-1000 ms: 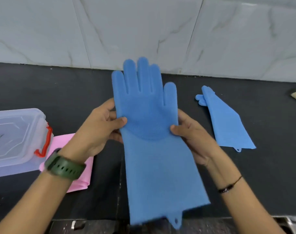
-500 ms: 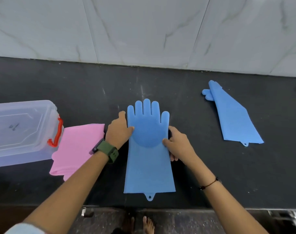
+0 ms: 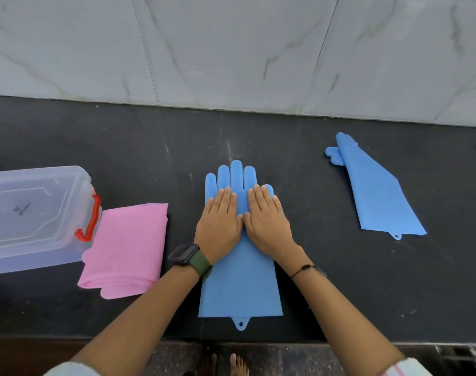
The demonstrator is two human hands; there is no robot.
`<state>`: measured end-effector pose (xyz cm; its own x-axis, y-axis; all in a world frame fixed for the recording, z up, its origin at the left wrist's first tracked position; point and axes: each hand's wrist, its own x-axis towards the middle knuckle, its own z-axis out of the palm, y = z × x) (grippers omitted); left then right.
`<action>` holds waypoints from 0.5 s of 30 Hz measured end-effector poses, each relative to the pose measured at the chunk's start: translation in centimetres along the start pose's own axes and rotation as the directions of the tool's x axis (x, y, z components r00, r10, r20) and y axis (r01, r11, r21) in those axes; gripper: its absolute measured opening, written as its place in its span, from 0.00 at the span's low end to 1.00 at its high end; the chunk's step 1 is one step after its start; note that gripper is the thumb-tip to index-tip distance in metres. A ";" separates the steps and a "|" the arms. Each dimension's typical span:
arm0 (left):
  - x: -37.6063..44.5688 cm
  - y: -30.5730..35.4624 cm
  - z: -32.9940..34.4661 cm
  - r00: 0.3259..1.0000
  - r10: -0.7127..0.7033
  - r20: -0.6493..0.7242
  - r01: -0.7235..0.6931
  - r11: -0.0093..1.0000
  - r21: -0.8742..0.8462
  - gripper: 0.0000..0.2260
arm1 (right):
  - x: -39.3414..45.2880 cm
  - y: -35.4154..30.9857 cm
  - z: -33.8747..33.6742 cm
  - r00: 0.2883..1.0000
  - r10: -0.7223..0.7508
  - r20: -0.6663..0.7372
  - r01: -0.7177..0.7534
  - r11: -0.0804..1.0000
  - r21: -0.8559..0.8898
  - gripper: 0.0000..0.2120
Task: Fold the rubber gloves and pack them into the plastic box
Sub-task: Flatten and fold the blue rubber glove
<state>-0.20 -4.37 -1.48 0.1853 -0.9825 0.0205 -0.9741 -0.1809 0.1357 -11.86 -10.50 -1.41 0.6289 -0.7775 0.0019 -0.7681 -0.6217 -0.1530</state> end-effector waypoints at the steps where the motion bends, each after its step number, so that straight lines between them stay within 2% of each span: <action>1: 0.0 0.0 0.1 1.000 0.001 -0.006 -0.001 1.000 -0.007 0.25 | 0.0 0.1 0.1 1.000 -0.002 0.003 0.002 1.000 0.018 0.27; 4: 0.0 0.1 0.0 1.000 0.003 -0.016 -0.004 1.000 -0.028 0.25 | 0.2 0.6 -0.9 0.999 -0.017 -0.028 0.021 0.988 0.152 0.26; 6: 0.0 0.2 -0.3 1.000 -0.002 -0.010 0.002 0.999 -0.041 0.26 | 0.5 2.0 -2.3 0.985 0.019 -0.172 0.011 0.986 0.169 0.22; 8: 0.3 0.4 -1.0 1.000 0.009 -0.014 -0.010 0.998 -0.065 0.25 | 0.6 4.6 -3.7 0.952 0.129 -0.279 -0.093 0.986 0.139 0.20; 10: 1.0 1.3 -1.9 0.996 0.056 -0.074 -0.065 0.991 -0.118 0.21 | 0.8 7.9 -4.9 0.924 0.266 -0.274 -0.240 0.963 0.125 0.22; 11: 1.5 2.0 -2.4 0.991 0.082 -0.107 -0.100 0.979 -0.178 0.18 | 0.8 9.5 -5.6 0.904 0.325 -0.276 -0.300 0.945 0.131 0.22; 13: 2.9 4.1 -3.4 0.989 0.093 -0.114 -0.132 0.901 -0.412 0.16 | 0.7 12.7 -7.0 0.850 0.412 -0.330 -0.367 0.910 0.191 0.18; 15: 4.8 6.8 -4.4 0.997 0.078 -0.008 -0.065 0.762 -0.645 0.15 | 0.4 15.5 -8.1 0.796 0.496 -0.345 -0.453 0.868 0.203 0.17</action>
<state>-5.40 -10.18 3.86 0.1097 -0.9932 0.0390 -0.6703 -0.0449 0.7407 -24.48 -21.16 4.20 0.0782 -0.9605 0.2670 -0.9274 -0.1684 -0.3341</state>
